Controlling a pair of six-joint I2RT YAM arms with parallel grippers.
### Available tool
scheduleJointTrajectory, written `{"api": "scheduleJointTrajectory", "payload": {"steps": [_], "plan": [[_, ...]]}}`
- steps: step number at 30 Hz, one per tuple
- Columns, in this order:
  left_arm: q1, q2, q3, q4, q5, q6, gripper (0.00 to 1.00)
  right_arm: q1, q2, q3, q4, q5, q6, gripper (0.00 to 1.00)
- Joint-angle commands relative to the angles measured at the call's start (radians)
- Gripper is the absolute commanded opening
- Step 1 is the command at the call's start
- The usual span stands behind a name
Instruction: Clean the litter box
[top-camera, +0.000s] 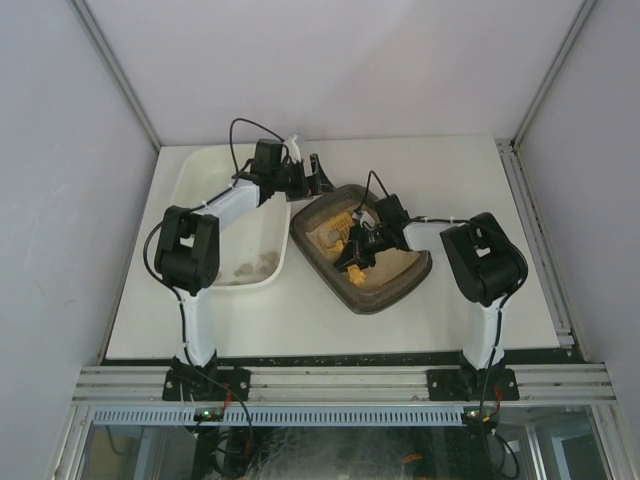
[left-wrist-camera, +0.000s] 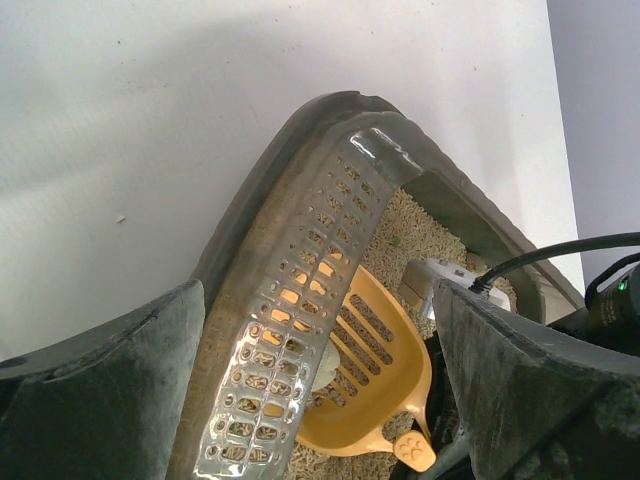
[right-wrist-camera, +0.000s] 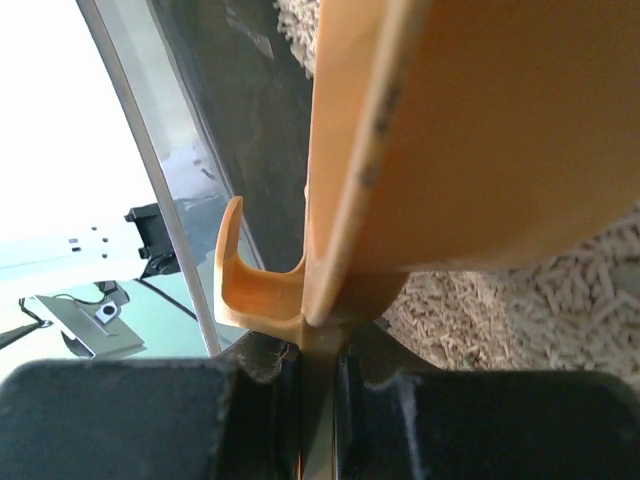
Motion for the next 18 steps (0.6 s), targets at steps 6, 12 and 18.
{"api": "scheduleJointTrajectory", "payload": {"steps": [6,12,18], "plan": [[0.005,-0.031,-0.046,-0.079,-0.023,0.029,1.0,-0.008,-0.136,-0.016,-0.213,0.013,-0.09,0.0],[0.004,-0.05,-0.012,-0.143,-0.037,0.086,1.0,0.004,-0.226,-0.027,-0.271,0.073,-0.171,0.0],[0.006,-0.089,0.042,-0.249,-0.025,0.178,1.0,0.012,-0.372,-0.08,-0.261,0.185,-0.277,0.0]]}}
